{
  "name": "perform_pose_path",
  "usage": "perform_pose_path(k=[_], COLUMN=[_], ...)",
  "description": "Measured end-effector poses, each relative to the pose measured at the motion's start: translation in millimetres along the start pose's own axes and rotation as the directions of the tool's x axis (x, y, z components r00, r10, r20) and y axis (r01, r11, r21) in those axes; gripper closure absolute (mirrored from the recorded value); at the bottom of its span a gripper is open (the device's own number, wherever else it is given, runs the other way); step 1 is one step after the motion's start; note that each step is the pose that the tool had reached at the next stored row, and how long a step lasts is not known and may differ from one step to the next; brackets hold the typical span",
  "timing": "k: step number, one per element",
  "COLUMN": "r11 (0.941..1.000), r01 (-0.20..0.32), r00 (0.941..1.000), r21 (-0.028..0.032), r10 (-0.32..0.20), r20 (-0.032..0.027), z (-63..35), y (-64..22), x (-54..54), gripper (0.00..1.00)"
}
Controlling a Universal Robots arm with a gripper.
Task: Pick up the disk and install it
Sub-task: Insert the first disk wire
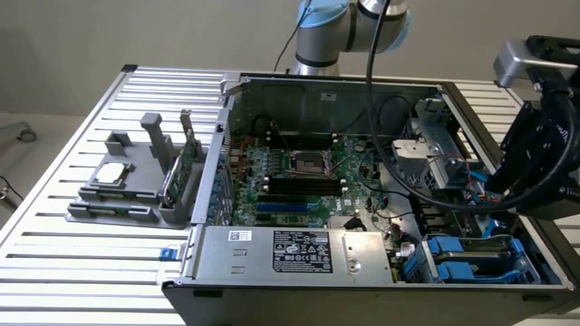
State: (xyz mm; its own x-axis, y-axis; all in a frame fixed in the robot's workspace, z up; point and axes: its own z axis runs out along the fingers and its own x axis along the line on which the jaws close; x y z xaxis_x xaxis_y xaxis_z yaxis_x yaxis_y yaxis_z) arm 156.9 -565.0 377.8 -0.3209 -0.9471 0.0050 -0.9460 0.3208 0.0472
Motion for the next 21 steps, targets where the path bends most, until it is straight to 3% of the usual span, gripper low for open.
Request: perform_pose_path(k=[5, 10, 16, 21], r11=[0.9966, 0.9865, 0.9652, 0.9397], r01=[-0.083, -0.164, -0.261, -0.342], r00=[0.9966, 0.9865, 0.9652, 0.9395], r21=[-0.0006, -0.0015, -0.0031, -0.0048], r10=[0.083, 0.164, 0.261, 0.342], r20=[0.004, 0.0079, 0.0125, 0.0163], z=[0.5, 0.9, 1.5, 2.1], y=[0.0, 0.0, -0.1, -0.1], x=[0.0, 0.0, 0.0, 0.0], gripper=[0.52, 0.52, 0.52, 0.52])
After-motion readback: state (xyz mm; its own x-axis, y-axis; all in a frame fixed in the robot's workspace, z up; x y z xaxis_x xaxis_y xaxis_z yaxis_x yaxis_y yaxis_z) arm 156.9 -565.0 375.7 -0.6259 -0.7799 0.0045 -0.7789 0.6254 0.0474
